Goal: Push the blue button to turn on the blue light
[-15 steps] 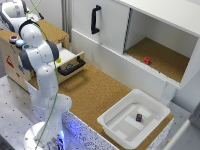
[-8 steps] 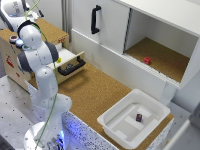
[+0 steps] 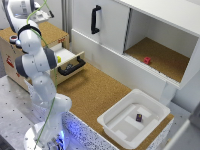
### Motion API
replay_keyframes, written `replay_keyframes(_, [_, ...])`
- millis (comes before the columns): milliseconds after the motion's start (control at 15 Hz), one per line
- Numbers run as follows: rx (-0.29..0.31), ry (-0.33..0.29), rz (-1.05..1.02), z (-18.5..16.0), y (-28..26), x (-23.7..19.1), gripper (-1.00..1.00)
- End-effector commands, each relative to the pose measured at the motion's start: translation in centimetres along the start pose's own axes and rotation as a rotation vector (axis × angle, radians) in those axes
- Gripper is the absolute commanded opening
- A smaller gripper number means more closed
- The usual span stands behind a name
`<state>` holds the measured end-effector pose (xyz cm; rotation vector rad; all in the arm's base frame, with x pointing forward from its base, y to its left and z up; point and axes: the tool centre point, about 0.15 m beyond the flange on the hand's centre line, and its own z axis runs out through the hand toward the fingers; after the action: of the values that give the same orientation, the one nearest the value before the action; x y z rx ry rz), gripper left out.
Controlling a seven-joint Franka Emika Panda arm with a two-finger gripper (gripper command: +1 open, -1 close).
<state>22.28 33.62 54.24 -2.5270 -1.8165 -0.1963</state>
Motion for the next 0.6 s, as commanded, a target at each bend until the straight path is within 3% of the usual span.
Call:
replay_keyframes(0, [0.022,0.263,0.078,1.4,4.3,-16.4,1.0])
replay_keyframes(333, [-0.043,0.169,0.306,1.6,14.8,-26.4,1.0])
replay_keyframes(467, [-0.092,0.104,0.45,2.6,18.8,-29.5,1.0])
replay_keyframes(533, [-0.092,0.104,0.45,2.6,18.8,-29.5,1.0])
